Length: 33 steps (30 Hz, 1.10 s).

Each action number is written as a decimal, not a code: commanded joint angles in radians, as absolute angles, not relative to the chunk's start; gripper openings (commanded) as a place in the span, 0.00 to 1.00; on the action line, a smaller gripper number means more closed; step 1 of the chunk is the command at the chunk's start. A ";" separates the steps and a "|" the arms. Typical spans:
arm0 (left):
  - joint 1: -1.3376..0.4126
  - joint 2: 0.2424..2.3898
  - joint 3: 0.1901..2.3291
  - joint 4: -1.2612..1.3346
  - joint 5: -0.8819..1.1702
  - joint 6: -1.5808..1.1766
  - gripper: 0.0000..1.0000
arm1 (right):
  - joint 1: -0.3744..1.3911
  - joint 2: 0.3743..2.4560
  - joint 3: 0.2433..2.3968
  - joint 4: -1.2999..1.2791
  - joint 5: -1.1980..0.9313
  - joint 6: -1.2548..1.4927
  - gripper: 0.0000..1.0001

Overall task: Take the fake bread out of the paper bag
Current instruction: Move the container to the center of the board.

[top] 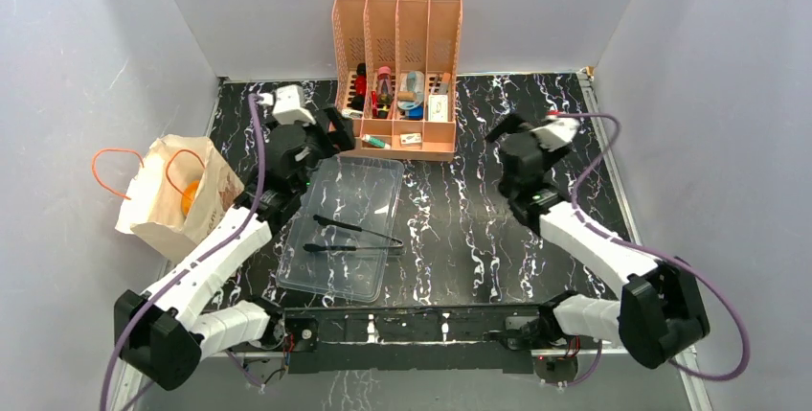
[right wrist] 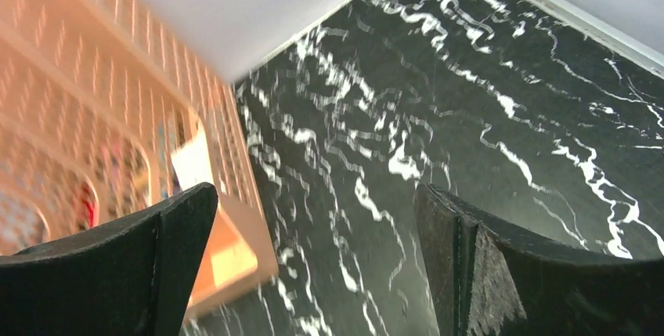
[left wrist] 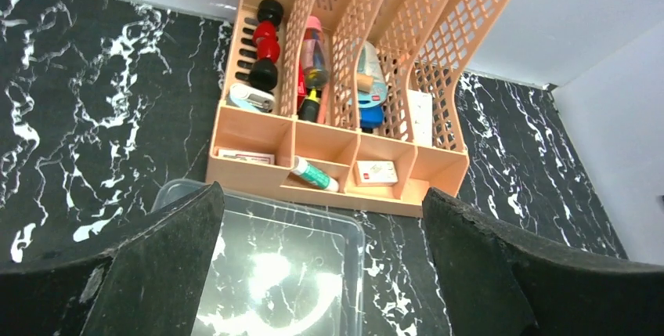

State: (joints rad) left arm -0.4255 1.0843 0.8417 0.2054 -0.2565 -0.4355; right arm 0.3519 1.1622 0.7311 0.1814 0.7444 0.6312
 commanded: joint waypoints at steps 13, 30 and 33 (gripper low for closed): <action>-0.841 1.100 1.260 -0.072 -1.448 0.039 0.98 | 0.990 1.230 0.724 0.363 0.922 0.015 0.88; -0.761 0.951 1.330 -0.168 -1.666 0.242 0.98 | 1.282 1.413 0.700 0.389 0.815 -0.034 0.89; -0.740 0.924 1.373 -0.205 -1.665 0.223 0.98 | 1.282 1.434 0.693 0.404 0.779 -0.046 0.90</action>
